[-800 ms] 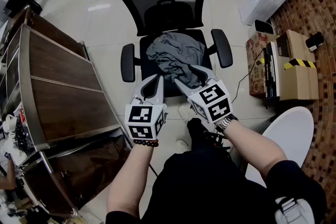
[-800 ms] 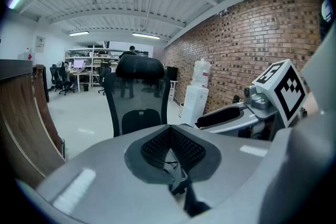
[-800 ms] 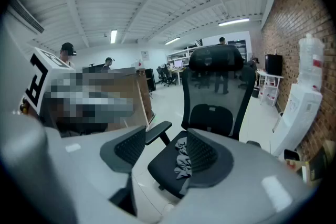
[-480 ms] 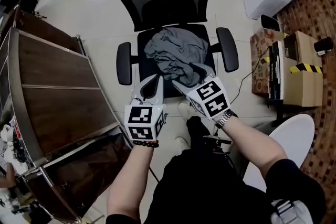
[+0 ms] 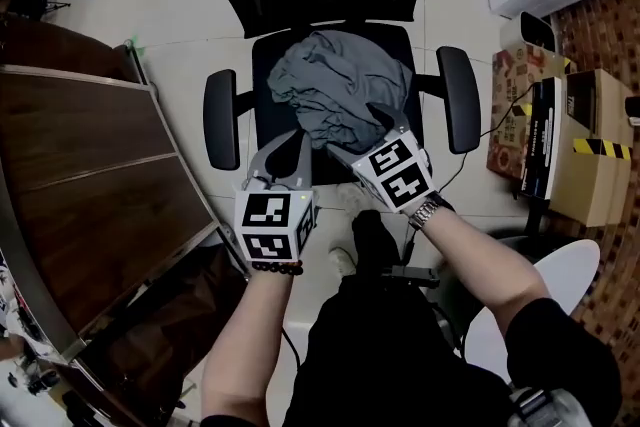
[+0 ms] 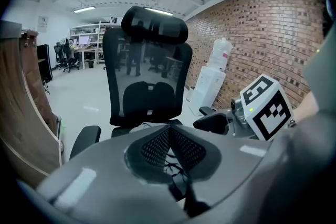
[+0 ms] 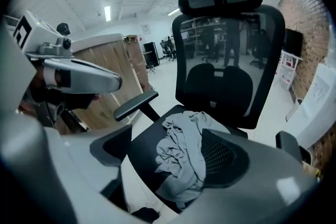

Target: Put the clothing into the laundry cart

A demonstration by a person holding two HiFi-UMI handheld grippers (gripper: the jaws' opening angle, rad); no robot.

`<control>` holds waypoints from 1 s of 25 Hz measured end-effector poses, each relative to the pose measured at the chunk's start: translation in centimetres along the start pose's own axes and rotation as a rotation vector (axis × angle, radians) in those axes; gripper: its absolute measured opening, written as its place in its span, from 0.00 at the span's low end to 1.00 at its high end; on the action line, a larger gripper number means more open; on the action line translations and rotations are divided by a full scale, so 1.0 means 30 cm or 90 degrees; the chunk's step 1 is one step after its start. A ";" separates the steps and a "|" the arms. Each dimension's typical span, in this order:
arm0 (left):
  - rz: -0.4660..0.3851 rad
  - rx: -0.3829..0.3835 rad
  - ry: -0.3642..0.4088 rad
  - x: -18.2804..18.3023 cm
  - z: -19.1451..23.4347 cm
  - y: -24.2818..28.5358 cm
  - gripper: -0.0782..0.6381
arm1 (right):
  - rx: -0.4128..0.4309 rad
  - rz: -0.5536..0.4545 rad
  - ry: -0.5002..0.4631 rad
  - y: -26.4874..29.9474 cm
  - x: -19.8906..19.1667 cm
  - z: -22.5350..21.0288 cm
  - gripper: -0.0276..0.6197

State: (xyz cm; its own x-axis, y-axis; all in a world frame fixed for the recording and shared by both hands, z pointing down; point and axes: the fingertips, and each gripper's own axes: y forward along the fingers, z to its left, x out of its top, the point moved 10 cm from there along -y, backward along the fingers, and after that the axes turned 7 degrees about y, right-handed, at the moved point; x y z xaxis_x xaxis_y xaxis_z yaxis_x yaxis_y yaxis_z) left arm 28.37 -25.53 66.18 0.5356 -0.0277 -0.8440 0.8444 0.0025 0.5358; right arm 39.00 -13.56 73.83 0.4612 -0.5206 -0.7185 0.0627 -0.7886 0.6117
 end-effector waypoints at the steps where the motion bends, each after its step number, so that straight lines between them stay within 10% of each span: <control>1: 0.009 0.002 -0.007 -0.019 0.018 0.035 0.11 | 0.003 0.014 0.001 0.041 -0.012 -0.021 0.68; 25: 0.129 0.008 -0.138 -0.493 0.241 0.581 0.11 | -0.013 0.284 -0.146 0.788 -0.457 -0.316 0.93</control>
State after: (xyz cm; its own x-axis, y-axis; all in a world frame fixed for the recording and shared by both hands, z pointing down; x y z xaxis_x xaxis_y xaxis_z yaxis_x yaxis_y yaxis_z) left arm 35.06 -32.29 88.17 0.6769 -0.2402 -0.6958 0.7195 0.0167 0.6943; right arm 42.55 -21.96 101.29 0.2411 -0.8660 -0.4381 -0.0784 -0.4673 0.8806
